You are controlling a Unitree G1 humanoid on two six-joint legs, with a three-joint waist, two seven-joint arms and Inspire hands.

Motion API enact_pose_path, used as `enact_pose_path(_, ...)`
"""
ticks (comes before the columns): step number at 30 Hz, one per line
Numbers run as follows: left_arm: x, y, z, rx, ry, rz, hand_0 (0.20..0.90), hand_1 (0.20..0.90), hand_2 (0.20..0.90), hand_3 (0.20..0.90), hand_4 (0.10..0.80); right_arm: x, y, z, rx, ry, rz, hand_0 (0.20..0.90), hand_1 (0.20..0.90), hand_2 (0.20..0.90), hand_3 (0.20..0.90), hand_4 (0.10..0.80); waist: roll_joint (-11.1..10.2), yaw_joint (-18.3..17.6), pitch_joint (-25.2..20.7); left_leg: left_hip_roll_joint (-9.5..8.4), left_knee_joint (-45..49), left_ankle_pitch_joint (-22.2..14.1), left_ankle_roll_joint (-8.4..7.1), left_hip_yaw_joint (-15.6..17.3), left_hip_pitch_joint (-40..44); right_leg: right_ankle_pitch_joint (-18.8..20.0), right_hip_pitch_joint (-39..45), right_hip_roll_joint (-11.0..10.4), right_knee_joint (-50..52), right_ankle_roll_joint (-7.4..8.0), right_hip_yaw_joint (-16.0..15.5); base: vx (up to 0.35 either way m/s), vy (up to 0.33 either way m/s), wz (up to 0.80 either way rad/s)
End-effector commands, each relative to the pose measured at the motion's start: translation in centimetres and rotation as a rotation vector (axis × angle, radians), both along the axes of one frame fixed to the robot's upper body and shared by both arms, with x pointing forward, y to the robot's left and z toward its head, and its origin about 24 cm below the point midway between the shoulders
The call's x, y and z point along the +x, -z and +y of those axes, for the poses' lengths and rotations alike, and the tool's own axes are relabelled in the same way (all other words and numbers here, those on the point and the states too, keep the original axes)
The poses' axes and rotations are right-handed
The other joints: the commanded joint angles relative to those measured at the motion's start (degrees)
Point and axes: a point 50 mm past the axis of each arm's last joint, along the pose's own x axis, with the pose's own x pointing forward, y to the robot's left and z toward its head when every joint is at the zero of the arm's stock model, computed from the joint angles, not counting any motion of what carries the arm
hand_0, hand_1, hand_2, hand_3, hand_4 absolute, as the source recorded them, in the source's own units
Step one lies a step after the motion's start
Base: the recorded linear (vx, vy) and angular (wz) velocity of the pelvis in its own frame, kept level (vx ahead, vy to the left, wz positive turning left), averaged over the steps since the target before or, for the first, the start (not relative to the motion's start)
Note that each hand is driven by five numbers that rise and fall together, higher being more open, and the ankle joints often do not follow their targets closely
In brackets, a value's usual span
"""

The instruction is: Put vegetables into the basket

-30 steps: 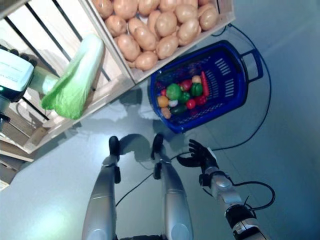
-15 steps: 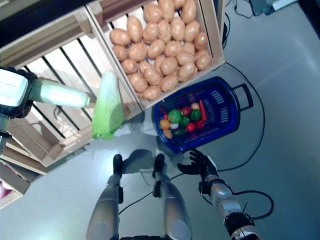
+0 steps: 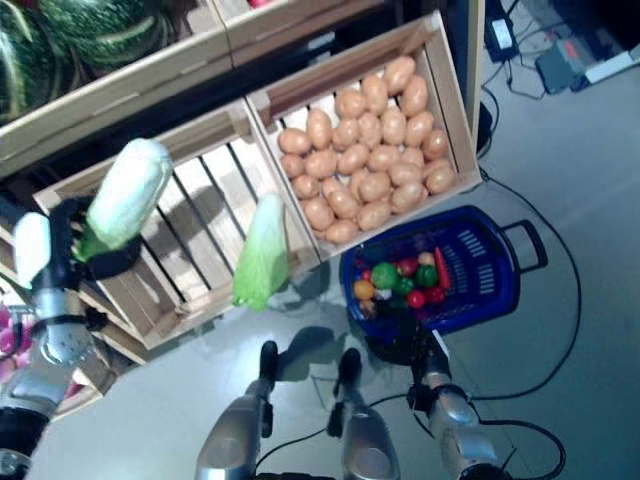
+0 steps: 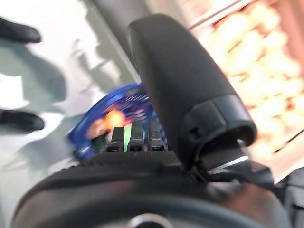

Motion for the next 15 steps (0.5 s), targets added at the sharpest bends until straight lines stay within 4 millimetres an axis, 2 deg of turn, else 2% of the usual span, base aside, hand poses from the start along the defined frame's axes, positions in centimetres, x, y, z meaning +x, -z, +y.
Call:
enact_pose_path(1, 0.1, -2.8, -1.8, -0.129, 0.225, -0.122, 0.300, 0.300, 0.300, 0.300, 0.400, -0.3, -3.0, 0.3, 0.061, -0.064, -0.197, 0.900, 0.900, 0.900, 0.900, 0.800, -2.9, 0.3, -10.8, 0.65, 1.3, 0.1, -2.64, -0.9, -1.6, -2.3, 4.7, -5.2, 2.2, 3.95, 0.5, 0.157, 0.001, 0.01)
enact_pose_path(5, 0.5, -1.6, -4.2, -0.260, 0.353, -0.053, 0.300, 0.300, 0.300, 0.300, 0.400, 0.6, -5.3, 1.5, 0.122, -0.142, -0.290, 0.900, 0.900, 0.900, 0.900, 0.800, -2.7, 0.0, -13.6, 0.88, -0.4, 0.7, -2.92, -0.9, 0.4, -2.1, 7.0, -4.9, 1.0, 3.93, 0.5, 0.125, 0.015, -0.02)
enact_pose_path(9, 0.9, -0.5, -5.4, -0.317, 0.412, 0.018, 0.300, 0.300, 0.300, 0.300, 0.400, 1.4, -6.9, 3.0, 0.203, -0.227, -0.357, 0.900, 0.900, 0.900, 0.900, 0.800, -2.4, -0.3, -15.6, 1.19, -0.8, 0.2, -2.68, -0.5, 2.2, -2.1, 8.2, -4.9, 0.6, 3.82, 0.7, 0.087, 0.023, -0.03)
enact_pose_path(15, 1.4, 0.3, -7.4, -0.223, 0.498, 0.148, 0.300, 0.300, 0.300, 0.300, 0.400, 2.5, -9.8, 5.0, 0.313, -0.406, -0.410, 0.900, 0.900, 0.900, 0.900, 0.800, -2.6, -0.4, -17.7, 0.83, -1.7, -1.0, -2.18, -0.4, 4.8, -1.3, 10.0, -4.7, -1.1, 4.12, 1.6, 0.050, 0.005, -0.06)
